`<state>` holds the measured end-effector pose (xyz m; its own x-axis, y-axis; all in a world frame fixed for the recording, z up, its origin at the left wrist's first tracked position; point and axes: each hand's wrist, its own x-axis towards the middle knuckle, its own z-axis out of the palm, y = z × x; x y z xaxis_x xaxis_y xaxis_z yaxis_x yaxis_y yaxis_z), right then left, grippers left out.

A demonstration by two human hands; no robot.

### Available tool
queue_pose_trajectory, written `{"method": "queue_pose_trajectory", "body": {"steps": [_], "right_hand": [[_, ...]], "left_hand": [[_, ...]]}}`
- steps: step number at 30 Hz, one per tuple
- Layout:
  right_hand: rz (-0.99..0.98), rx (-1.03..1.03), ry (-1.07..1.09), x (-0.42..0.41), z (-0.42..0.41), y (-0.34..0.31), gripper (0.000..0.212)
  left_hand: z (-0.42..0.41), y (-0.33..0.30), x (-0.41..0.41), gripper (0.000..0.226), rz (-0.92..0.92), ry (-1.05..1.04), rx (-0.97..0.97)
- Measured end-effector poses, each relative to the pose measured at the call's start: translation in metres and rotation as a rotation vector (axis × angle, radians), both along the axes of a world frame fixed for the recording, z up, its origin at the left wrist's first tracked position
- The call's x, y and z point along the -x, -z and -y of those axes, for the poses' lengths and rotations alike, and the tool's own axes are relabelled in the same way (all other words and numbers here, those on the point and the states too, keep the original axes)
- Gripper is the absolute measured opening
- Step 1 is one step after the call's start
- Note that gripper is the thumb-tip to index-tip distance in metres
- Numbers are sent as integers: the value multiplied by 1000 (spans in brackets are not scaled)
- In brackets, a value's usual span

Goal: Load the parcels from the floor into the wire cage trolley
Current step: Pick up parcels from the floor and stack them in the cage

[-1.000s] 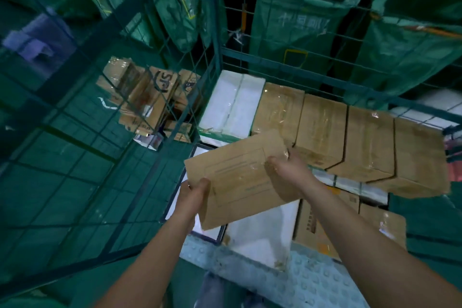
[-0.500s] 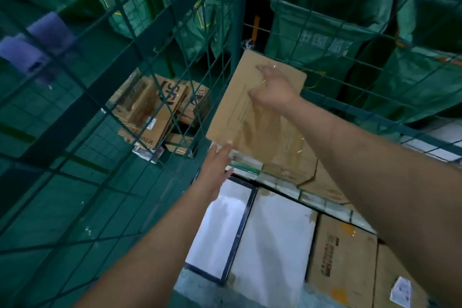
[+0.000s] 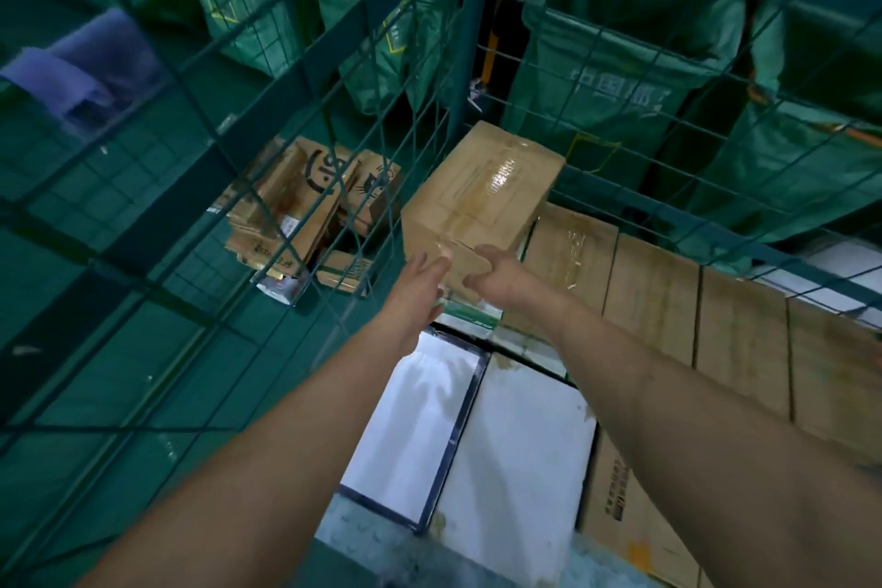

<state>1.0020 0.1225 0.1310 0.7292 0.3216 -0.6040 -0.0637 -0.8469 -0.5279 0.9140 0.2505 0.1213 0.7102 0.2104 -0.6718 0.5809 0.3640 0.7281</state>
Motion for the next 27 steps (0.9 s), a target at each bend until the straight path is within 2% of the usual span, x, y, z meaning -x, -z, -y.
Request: {"method": "queue_pose_trajectory", "body": {"steps": [6,9,11,13,16,21,23,27], "right_hand": [[-68,-171,126,66,13,-40,62],[-180,-333,243,109,19,-65,47],[-280,-418,336,137,24,-75,34],[-365,-479,402,168,35,-81,41],[-426,-522,372,212,60,-91,45],[-525,-573,265,291,89,-98,34],[-558,-564,203,330,93,-98,31],[-625,-532,102,396,92,-97,15]], "left_hand": [[12,-26,52,60,11,-20,-4],[27,-44,90,57,35,-79,-6],[38,-56,118,45,41,-128,-19],[52,-66,154,33,45,-183,-23],[75,-78,208,51,58,-272,-14],[118,-83,299,52,91,-448,-22],[133,-81,345,46,80,-537,-12],[151,-73,421,15,46,-718,-10]]}}
